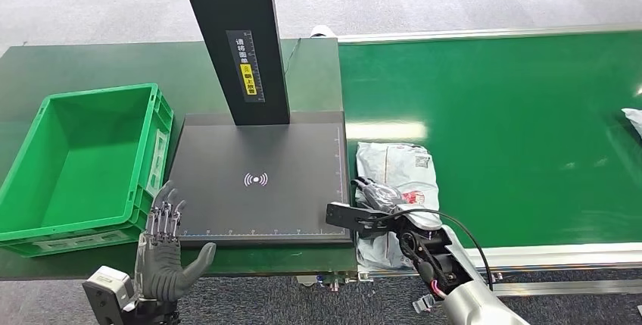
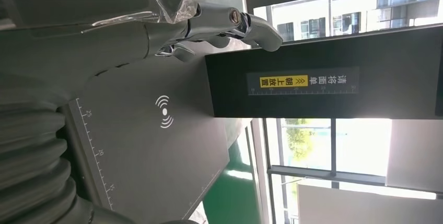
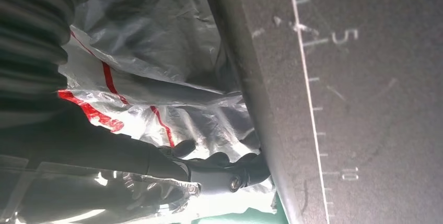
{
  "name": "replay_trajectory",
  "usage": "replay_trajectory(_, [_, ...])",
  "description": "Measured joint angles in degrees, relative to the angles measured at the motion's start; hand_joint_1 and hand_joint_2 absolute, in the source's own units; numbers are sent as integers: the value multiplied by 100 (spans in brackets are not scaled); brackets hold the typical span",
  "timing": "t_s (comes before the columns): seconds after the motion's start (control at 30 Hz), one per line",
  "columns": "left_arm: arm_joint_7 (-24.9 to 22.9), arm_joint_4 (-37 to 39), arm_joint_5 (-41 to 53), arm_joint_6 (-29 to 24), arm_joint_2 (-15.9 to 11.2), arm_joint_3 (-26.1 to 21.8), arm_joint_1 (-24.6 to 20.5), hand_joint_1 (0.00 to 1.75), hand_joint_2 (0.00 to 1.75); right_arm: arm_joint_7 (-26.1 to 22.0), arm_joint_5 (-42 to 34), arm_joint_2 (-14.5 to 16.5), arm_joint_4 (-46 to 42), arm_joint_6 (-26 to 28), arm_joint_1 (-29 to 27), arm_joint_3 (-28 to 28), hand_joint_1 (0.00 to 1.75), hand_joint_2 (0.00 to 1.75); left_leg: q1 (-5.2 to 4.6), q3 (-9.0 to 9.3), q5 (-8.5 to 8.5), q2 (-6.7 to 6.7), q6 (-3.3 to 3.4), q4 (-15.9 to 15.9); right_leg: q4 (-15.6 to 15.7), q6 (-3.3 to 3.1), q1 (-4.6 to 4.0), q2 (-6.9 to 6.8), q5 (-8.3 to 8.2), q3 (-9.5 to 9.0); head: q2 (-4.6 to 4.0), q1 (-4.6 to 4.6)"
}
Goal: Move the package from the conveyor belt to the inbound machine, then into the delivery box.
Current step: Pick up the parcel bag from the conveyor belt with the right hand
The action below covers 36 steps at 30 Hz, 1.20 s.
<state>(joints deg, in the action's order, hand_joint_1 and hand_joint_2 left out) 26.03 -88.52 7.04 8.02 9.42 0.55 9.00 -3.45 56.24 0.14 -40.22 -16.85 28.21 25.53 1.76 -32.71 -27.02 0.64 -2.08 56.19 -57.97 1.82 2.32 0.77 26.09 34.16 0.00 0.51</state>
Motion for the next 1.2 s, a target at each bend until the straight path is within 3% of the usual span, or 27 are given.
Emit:
replay_trajectory(0.2, [-39, 8, -21, -67, -1, 14, -19, 0, 175, 167, 274, -19, 359, -400, 192, 388, 0, 175, 0, 3, 0, 0, 0, 0, 0, 0, 0, 0, 0, -1, 0, 0])
replay_trajectory(0.47, [-48, 158, -127, -204, -13, 125, -167, 0, 175, -378, 244, -291, 769, -1207, 770, 1274, 2, 175, 0, 35, -4, 20, -2, 1, 1, 0, 0, 17, 0, -20, 0, 0])
replay_trajectory(0.6, [-59, 225, -180, -249, -30, 195, -238, 0, 175, -642, 96, -464, 849, -1623, 989, 1762, 171, 175, 2, 37, -3, 17, -2, 1, 1, 0, -1, 16, 0, -24, 0, 1])
replay_trajectory(0.83, [-89, 288, -263, -359, -73, 297, -299, 0, 175, -698, -393, -641, 869, -1858, 1296, 2546, 175, 175, 2, 46, -3, 5, -2, 1, 1, 0, -1, 11, 1, -40, 0, 1])
replay_trajectory(1.2, [-104, 284, -267, -426, -107, 306, -226, 0, 175, -493, -744, -640, 888, -1713, 1500, 3111, 175, 175, 2, 58, -3, 8, -2, 0, 1, 0, -2, 11, 1, -53, 0, 0])
